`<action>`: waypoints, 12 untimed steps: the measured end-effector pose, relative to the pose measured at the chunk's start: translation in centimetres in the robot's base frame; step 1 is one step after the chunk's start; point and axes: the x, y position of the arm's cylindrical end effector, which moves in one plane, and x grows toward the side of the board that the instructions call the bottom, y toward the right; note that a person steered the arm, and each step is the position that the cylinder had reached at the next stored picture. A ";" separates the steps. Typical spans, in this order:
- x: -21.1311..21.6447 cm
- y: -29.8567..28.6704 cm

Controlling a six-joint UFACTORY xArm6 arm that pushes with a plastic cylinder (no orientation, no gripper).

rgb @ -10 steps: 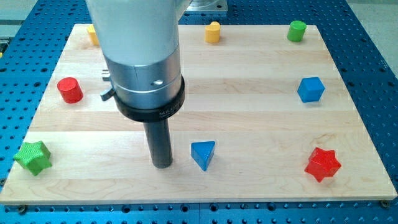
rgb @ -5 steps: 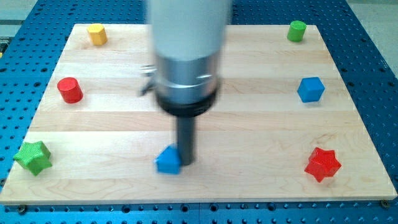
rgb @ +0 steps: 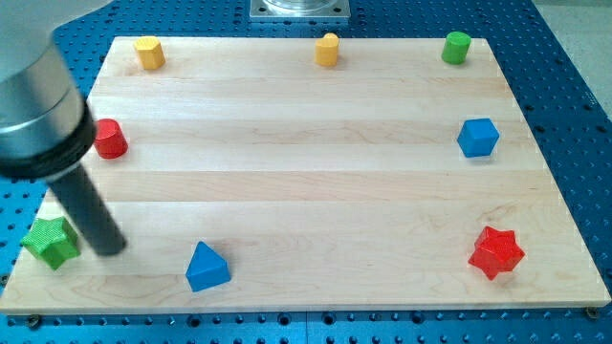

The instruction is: Move the triangle to the bottom center

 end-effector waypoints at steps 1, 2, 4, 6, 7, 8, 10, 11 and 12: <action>2.7 6.0; 2.7 11.8; -0.5 17.4; -5.1 16.7; -6.9 22.4; -3.3 21.1; -1.3 28.3; -2.2 33.8; 1.7 30.9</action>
